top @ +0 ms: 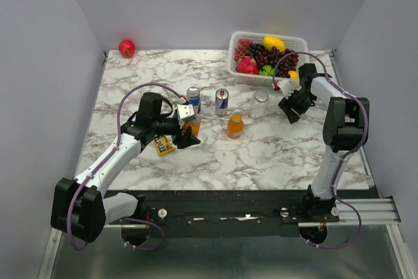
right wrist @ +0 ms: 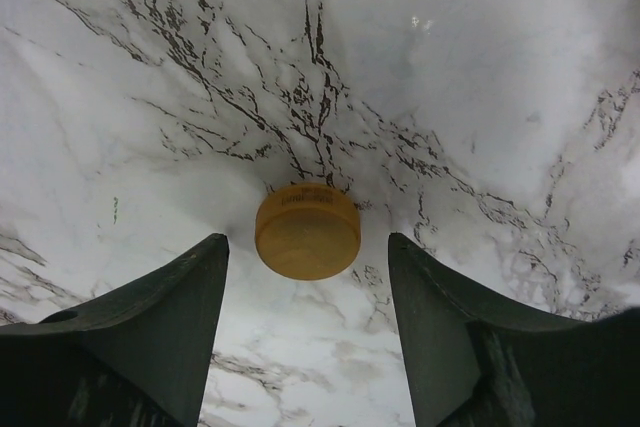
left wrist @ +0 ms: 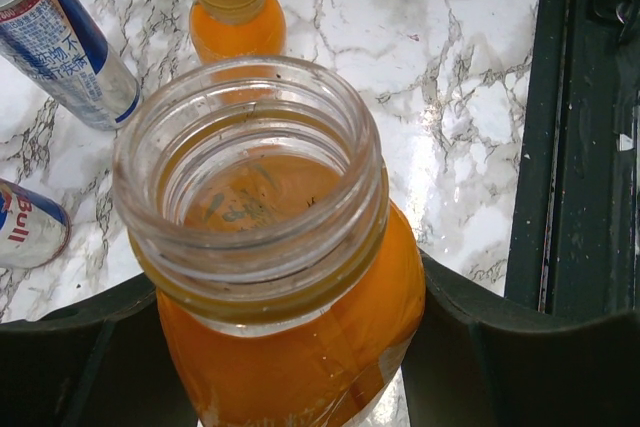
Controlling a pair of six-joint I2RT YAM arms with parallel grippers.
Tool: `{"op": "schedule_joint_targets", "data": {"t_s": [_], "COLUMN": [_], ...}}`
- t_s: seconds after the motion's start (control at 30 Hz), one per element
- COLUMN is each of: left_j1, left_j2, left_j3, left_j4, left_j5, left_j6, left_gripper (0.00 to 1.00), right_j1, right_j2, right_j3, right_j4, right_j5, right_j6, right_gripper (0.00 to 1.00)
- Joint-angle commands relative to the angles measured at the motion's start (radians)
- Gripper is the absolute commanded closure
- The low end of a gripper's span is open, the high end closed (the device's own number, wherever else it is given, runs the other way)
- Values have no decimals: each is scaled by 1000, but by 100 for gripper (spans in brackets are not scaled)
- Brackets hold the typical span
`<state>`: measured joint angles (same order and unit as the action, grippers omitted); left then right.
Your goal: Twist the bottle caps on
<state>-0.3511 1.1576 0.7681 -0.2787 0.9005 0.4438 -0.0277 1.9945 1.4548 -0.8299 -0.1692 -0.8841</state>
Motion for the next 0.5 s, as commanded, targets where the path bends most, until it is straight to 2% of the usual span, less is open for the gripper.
{"op": "schedule_joint_targets", "data": {"t_s": [0.0,0.3,0.47], "left_j1": [-3,-2,-2], "left_j2": [1,1,7], "left_j3": [22,14,19], "left_j4": [-13,-7,-8], "left_j5": [-9,-15,-14], "left_j6": [18,13,16], "left_gripper": [96,96,96], "right_j1": [-6,-6,-6], "right_j2": [30,53,58], "right_j3": [22,38,38], "right_j4": [3,3,0], "right_j5": [-9,-7,-12], "right_j6": [0,-6,-9], "right_gripper": [29,36,44]}}
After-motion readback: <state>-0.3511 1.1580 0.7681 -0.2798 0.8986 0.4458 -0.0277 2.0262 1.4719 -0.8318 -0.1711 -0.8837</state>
